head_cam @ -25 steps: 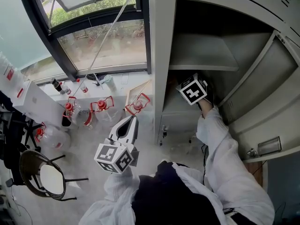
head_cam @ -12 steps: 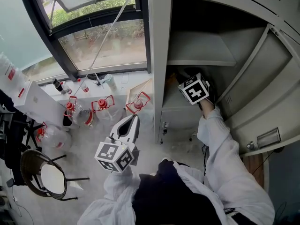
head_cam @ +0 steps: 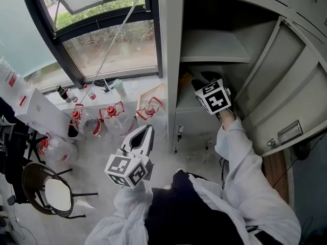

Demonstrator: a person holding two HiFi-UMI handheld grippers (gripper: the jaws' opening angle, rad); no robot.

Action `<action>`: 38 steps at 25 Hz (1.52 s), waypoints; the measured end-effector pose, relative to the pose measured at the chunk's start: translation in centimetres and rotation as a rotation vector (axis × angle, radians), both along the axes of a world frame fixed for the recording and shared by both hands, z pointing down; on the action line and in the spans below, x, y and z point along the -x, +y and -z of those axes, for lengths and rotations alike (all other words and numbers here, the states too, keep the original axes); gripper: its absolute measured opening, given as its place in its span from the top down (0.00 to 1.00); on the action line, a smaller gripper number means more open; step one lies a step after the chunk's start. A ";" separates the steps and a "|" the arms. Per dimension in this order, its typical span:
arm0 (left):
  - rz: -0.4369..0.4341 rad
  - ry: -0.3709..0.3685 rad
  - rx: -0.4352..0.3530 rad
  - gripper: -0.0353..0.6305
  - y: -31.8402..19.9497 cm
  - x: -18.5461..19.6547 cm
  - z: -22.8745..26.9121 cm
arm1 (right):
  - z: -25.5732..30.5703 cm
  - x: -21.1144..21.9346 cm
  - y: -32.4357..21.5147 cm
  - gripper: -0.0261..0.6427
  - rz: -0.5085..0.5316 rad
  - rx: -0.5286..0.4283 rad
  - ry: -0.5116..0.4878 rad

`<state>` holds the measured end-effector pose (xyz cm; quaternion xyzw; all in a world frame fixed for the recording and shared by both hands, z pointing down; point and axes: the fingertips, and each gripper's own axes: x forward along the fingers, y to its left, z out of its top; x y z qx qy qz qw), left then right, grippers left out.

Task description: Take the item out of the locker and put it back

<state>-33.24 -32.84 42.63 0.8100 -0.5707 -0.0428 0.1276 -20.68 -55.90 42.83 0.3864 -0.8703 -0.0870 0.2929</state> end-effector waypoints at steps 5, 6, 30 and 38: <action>-0.013 -0.004 0.004 0.93 2.1 0.0 0.0 | 0.8 -0.2 3.5 0.73 0.002 0.028 -0.077; -0.018 -0.006 0.004 0.93 2.4 -0.2 0.1 | 0.9 -0.3 4.2 0.72 0.001 0.032 -0.094; -0.100 0.000 0.020 0.93 6.8 -5.2 -1.1 | 4.2 -9.0 22.3 0.73 -0.138 -0.011 -0.667; -0.099 -0.007 0.038 0.93 7.2 -8.0 -1.1 | 2.6 -12.9 26.9 0.73 -0.222 -0.016 -0.650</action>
